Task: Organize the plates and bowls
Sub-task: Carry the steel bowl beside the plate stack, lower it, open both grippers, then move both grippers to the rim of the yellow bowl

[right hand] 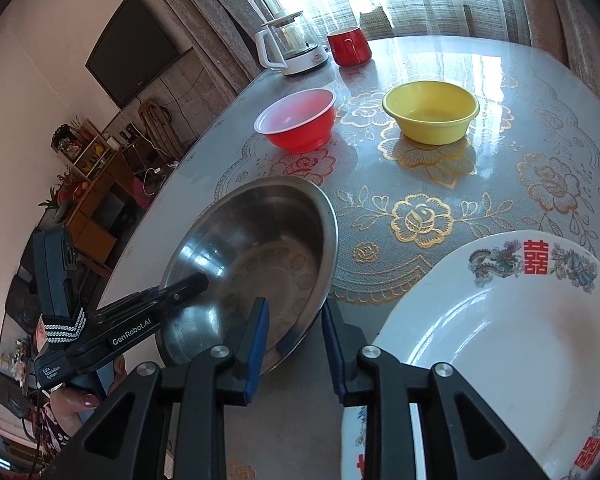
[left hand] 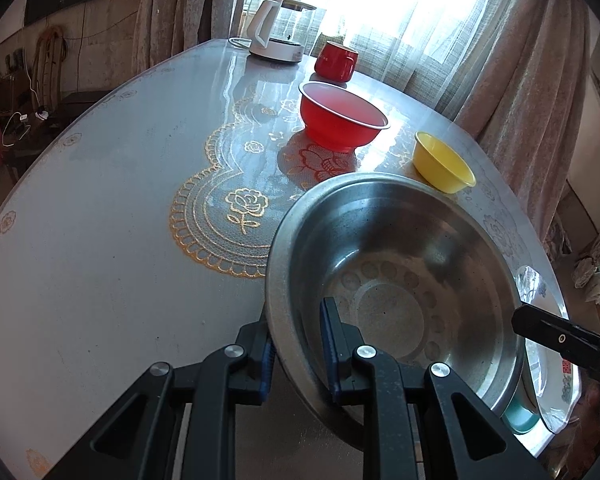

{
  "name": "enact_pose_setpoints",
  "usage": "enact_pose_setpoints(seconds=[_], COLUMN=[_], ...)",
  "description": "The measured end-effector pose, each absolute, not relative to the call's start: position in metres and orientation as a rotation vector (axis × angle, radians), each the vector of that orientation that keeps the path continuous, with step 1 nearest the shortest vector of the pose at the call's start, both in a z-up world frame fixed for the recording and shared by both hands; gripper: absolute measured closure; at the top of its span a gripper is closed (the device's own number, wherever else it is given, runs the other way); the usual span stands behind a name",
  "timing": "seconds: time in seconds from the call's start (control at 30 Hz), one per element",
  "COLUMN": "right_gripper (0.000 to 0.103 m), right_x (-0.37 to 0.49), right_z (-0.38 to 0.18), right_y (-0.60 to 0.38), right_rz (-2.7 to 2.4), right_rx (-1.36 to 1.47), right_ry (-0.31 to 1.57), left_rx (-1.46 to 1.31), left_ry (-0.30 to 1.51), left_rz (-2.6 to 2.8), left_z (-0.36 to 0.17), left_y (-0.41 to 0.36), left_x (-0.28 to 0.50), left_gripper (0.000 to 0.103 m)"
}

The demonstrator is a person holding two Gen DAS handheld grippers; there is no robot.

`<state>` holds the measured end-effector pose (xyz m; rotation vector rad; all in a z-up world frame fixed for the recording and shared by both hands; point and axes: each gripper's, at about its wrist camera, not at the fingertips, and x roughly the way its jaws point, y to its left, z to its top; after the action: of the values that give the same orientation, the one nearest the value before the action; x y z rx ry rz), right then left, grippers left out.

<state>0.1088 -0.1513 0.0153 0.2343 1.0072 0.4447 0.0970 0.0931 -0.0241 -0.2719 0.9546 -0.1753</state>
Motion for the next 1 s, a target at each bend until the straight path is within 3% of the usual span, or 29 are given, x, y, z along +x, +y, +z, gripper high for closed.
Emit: enact_pose_setpoints(seconds=[0.7,0.9,1.0], right_gripper=[0.072,0.072,0.071], right_x=[0.116,0.131,0.140], right_z=[0.038,0.042,0.046], right_y=[-0.208,-0.217,-0.226], right_rz=[0.337,0.322,0.301], right_rx=[0.357,0.314,0.299], right_ry=[0.921,0.934,0.928], left_rx=[-0.205,-0.197,-0.196], left_ry=[1.011,1.002,0.964], left_rz=[-0.212,-0.190,-0.164], left_z=[-0.024,-0.013,0.002], left_y=[0.069,0.076,0.085], left_x=[0.085,0.079,0.078], left_gripper=[0.079,0.067,0.056])
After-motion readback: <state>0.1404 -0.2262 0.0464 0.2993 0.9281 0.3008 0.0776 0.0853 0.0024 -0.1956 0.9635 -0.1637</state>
